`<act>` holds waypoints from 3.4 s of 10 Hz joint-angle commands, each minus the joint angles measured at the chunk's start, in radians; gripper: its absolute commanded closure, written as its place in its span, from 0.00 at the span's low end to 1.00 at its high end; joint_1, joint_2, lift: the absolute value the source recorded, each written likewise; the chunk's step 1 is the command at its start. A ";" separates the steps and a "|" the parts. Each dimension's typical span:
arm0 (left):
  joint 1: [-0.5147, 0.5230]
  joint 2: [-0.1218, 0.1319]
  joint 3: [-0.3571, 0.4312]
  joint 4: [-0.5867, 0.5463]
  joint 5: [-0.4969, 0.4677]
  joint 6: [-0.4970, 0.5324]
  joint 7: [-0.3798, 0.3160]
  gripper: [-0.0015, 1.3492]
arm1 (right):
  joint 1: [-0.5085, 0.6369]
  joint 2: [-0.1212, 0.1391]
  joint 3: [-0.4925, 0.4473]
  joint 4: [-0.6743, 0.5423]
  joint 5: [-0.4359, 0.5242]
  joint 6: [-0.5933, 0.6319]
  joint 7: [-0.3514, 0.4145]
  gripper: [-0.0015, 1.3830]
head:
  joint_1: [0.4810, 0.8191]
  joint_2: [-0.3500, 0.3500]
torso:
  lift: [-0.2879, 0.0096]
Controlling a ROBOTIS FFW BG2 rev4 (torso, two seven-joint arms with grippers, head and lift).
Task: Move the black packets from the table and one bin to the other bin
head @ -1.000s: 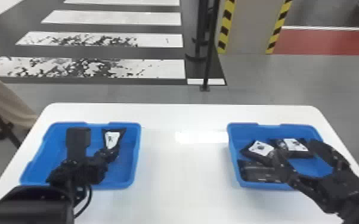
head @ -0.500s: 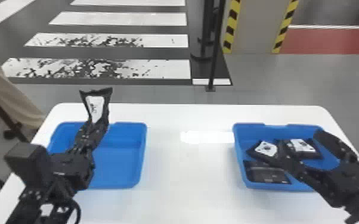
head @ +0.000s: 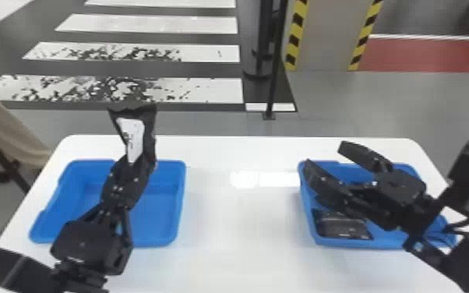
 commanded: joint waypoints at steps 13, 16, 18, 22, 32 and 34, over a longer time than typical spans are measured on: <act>-0.092 0.059 -0.194 0.043 0.038 -0.054 -0.017 0.90 | -0.625 -0.081 0.449 0.342 -0.389 0.135 0.120 0.09 | 0.53 0.73 | 0.60; -0.092 0.057 -0.192 0.045 0.040 -0.049 -0.017 0.90 | -0.652 -0.083 0.487 0.354 -0.347 0.140 0.133 0.46 | 0.55 0.76 | 0.60; -0.095 0.057 -0.190 0.050 0.040 -0.039 -0.017 0.90 | -0.645 -0.083 0.489 0.327 -0.335 0.128 0.118 0.79 | 0.56 0.76 | 0.60; -0.085 0.047 -0.164 0.058 0.036 -0.044 -0.017 0.90 | -0.623 -0.083 0.487 0.258 -0.277 0.138 0.092 0.85 | 0.55 0.78 | 0.60; -0.078 0.033 -0.144 0.114 0.088 -0.093 -0.015 0.09 | -0.439 -0.083 0.132 0.202 -0.111 0.074 0.057 0.86 | 0.46 0.65 | 0.60; -0.070 0.025 -0.124 0.117 0.082 -0.101 -0.014 0.09 | -0.331 -0.080 -0.023 0.226 -0.036 0.084 0.043 0.86 | 0.51 0.51 | 0.60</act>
